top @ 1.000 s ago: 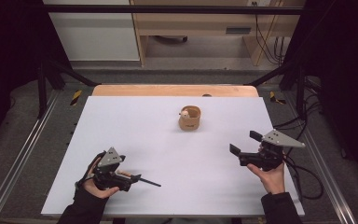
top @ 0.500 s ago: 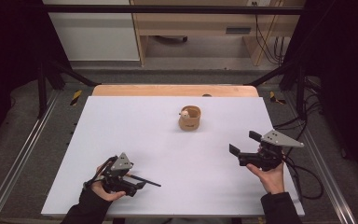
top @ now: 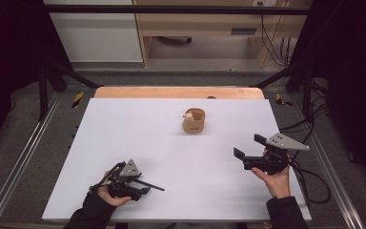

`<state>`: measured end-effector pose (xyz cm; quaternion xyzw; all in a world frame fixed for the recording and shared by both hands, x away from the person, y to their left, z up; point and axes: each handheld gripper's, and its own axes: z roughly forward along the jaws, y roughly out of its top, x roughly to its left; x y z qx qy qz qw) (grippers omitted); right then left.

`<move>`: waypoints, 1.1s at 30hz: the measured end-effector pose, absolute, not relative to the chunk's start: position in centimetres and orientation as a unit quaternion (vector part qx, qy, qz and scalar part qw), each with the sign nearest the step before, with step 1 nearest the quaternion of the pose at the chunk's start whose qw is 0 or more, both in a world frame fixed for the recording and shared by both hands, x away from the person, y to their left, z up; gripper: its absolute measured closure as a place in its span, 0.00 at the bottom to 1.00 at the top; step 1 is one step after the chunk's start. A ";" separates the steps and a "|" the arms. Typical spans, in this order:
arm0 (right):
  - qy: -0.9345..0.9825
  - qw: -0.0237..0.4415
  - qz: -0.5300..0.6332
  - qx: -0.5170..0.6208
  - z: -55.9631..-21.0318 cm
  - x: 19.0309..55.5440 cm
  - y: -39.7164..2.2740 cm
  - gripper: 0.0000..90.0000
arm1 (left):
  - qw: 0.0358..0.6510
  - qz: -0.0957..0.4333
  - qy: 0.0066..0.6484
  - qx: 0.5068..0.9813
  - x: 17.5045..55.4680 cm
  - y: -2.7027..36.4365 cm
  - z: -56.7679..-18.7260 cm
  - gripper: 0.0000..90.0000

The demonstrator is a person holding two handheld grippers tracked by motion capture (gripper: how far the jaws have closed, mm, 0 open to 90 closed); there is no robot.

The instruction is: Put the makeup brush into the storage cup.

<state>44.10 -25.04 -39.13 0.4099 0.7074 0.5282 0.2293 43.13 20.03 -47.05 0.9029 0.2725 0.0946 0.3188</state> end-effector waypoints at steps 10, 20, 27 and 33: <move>0.709 0.229 0.526 0.410 -39.2 44.1 -25.1 0.05 | 0.311 0.099 0.274 0.905 43.1 20.1 -46.9 0.49; 0.709 0.229 0.526 0.411 -39.2 44.1 -25.1 0.05 | 0.303 0.101 0.277 0.906 43.0 20.1 -46.6 0.61; 0.710 0.227 0.525 0.411 -39.3 44.2 -25.1 0.05 | 0.300 0.097 0.279 0.907 43.0 20.3 -46.5 0.70; 0.709 0.227 0.525 0.413 -39.3 44.2 -25.1 0.05 | 0.295 0.097 0.281 0.908 43.0 20.4 -46.4 0.77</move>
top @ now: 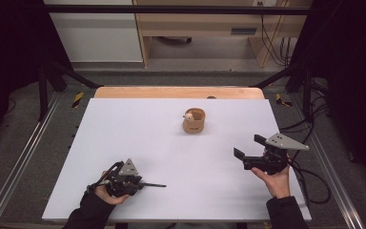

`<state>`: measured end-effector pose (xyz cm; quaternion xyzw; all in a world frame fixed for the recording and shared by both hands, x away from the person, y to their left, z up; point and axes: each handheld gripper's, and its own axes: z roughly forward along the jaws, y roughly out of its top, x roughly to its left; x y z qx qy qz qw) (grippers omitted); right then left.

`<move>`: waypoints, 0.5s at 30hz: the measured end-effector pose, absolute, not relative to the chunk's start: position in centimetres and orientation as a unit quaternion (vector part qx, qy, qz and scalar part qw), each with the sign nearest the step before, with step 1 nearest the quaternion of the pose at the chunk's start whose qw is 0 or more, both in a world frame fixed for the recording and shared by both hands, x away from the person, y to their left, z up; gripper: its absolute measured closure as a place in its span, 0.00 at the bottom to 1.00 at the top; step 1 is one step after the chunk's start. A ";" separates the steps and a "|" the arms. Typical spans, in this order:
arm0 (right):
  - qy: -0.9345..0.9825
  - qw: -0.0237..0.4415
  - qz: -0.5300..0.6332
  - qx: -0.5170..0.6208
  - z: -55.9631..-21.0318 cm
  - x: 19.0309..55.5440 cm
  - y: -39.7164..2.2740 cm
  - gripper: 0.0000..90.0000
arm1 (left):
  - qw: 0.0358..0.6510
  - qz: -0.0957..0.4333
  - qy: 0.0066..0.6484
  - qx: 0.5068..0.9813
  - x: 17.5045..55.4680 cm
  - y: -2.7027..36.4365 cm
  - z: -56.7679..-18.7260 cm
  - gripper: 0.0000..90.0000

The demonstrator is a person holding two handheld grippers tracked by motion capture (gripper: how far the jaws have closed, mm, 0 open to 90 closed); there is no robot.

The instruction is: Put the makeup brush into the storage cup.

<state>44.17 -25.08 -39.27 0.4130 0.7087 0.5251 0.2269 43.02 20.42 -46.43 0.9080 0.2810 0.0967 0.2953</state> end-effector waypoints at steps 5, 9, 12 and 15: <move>0.709 0.227 0.525 0.414 -39.3 44.2 -25.1 0.05 | 0.293 0.093 0.282 0.909 43.0 20.5 -46.4 0.81; 0.709 0.226 0.525 0.414 -39.3 44.2 -25.1 0.05 | 0.292 0.091 0.282 0.909 43.0 20.5 -46.3 0.84; 0.709 0.226 0.525 0.414 -39.3 44.2 -25.1 0.05 | 0.291 0.090 0.284 0.909 43.0 20.5 -46.3 0.87; 0.709 0.226 0.525 0.414 -39.3 44.2 -25.1 0.05 | 0.291 0.090 0.286 0.909 43.1 20.6 -46.3 0.89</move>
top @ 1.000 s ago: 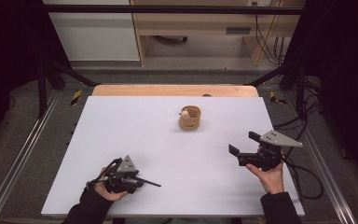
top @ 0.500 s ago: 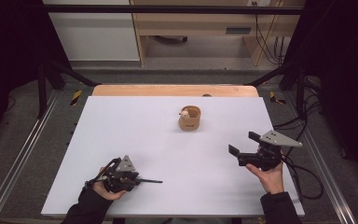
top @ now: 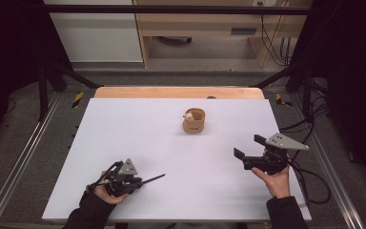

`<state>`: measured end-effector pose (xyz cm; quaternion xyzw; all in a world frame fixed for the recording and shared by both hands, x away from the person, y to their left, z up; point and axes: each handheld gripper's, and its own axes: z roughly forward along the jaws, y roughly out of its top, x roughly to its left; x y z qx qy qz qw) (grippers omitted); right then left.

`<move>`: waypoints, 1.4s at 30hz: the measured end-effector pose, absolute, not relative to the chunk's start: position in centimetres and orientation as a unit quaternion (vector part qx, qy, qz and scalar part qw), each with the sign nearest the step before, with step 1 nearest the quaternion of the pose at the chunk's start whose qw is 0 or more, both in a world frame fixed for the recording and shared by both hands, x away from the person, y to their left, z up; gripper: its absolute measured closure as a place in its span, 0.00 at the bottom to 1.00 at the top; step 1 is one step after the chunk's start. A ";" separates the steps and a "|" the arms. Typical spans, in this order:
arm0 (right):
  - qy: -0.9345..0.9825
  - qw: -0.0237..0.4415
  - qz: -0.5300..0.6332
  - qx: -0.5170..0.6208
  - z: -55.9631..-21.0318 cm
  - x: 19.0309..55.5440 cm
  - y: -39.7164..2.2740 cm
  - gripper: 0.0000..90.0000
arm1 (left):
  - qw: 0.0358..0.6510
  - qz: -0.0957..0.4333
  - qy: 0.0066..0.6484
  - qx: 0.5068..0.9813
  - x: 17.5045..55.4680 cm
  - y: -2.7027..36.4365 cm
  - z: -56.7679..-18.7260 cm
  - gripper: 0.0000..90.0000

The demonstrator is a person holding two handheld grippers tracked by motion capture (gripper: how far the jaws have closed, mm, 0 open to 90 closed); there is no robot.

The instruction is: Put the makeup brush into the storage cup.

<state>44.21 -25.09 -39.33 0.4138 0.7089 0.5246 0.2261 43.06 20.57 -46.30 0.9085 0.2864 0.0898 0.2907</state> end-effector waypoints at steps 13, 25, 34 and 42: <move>0.711 0.226 0.523 0.413 -39.4 44.2 -25.1 0.05 | 0.291 0.083 0.292 0.907 43.2 20.6 -46.2 0.90; 0.711 0.224 0.522 0.414 -39.4 44.3 -25.1 0.05 | 0.294 0.093 0.301 0.902 43.6 20.5 -44.2 0.65; 0.715 0.226 0.519 0.411 -39.5 44.4 -25.0 0.05 | 0.244 0.083 0.291 0.921 44.3 19.6 -44.1 0.46; 0.716 0.224 0.517 0.411 -39.6 44.4 -25.0 0.05 | 0.221 0.077 0.285 0.930 44.4 19.3 -44.5 0.44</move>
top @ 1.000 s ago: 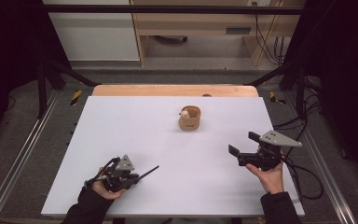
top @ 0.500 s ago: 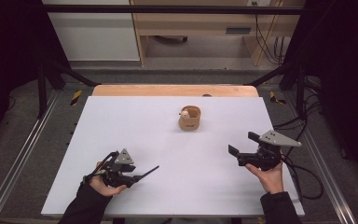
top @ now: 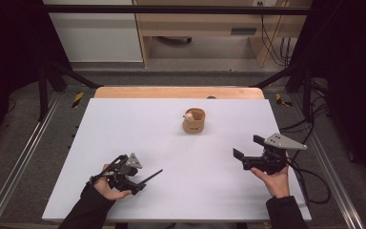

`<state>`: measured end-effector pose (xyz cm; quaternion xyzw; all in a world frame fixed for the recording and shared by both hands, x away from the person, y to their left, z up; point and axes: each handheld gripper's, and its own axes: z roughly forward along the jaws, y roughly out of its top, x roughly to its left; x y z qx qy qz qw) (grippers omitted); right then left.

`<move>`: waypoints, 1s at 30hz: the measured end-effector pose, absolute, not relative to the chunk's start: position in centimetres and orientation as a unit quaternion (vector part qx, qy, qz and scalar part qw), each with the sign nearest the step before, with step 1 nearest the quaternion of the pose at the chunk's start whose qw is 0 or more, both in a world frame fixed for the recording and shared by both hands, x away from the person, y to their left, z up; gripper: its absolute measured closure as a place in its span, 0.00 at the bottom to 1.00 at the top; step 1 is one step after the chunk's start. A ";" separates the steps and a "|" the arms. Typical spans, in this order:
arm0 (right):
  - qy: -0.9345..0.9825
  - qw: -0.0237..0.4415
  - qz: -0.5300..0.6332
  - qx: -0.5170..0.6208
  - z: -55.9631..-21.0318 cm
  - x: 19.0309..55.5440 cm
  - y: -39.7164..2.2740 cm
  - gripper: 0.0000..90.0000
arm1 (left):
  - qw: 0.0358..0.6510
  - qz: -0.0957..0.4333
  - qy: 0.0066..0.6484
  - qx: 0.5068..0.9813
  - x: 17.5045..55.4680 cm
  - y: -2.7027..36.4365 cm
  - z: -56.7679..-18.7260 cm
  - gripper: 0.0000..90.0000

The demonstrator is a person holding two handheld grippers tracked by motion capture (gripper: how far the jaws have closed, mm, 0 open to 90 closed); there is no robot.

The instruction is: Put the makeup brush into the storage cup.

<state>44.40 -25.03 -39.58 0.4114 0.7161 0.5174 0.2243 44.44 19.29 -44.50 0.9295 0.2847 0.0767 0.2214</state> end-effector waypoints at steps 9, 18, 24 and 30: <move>0.717 0.223 0.515 0.412 -39.7 44.5 -25.0 0.05 | 0.194 0.064 0.271 0.941 44.4 19.0 -44.9 0.64; 0.718 0.223 0.514 0.412 -39.7 44.5 -25.0 0.05 | 0.189 0.059 0.275 0.941 44.4 19.0 -44.9 0.74; 0.719 0.223 0.514 0.411 -39.7 44.5 -25.0 0.05 | 0.187 0.058 0.277 0.941 44.4 18.9 -44.9 0.79; 0.718 0.222 0.515 0.413 -39.6 44.4 -25.1 0.05 | 0.182 0.055 0.280 0.941 44.3 18.7 -44.9 0.86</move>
